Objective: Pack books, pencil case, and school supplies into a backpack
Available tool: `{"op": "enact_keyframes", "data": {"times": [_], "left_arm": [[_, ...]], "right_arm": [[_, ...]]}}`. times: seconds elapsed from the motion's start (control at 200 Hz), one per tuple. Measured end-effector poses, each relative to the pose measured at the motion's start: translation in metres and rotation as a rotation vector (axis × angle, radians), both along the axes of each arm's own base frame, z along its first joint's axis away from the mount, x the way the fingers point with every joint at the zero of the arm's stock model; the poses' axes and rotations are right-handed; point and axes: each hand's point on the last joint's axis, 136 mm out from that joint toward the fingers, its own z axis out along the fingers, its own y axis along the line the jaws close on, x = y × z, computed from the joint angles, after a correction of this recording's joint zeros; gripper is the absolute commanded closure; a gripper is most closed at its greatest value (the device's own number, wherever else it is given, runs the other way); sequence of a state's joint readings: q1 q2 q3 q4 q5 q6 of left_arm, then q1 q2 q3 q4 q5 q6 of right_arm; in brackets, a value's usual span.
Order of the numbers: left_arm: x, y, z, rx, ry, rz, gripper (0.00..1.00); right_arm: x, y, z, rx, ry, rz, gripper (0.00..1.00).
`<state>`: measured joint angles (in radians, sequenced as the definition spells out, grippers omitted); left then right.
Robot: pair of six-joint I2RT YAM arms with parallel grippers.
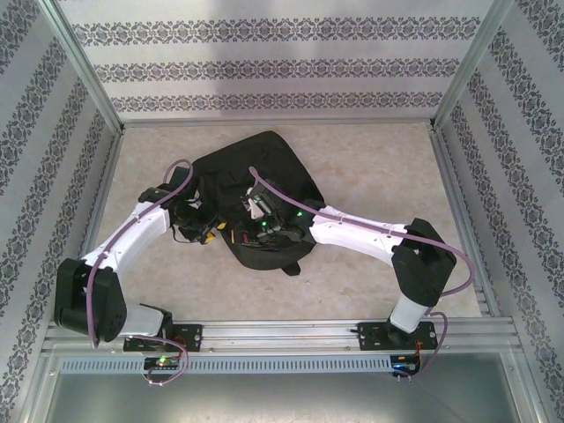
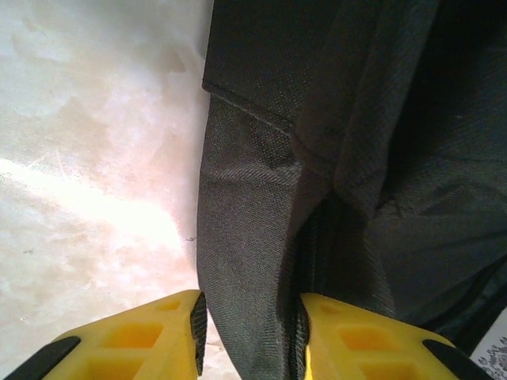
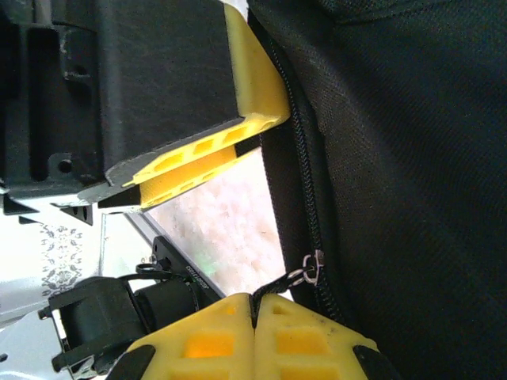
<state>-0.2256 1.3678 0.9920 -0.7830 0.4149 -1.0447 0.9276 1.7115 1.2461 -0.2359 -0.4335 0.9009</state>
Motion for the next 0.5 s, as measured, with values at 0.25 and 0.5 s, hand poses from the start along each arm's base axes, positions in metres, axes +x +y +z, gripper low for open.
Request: {"op": "enact_keyframes", "data": {"times": [0.25, 0.5], "left_arm": [[0.011, -0.002, -0.003, 0.010, 0.011, -0.008, 0.89], [0.016, -0.003, 0.000, 0.024, 0.028, -0.031, 1.00]], "right_arm": [[-0.002, -0.002, -0.004, -0.002, 0.013, -0.008, 1.00], [-0.009, -0.013, -0.008, -0.048, 0.046, -0.009, 1.00]]}}
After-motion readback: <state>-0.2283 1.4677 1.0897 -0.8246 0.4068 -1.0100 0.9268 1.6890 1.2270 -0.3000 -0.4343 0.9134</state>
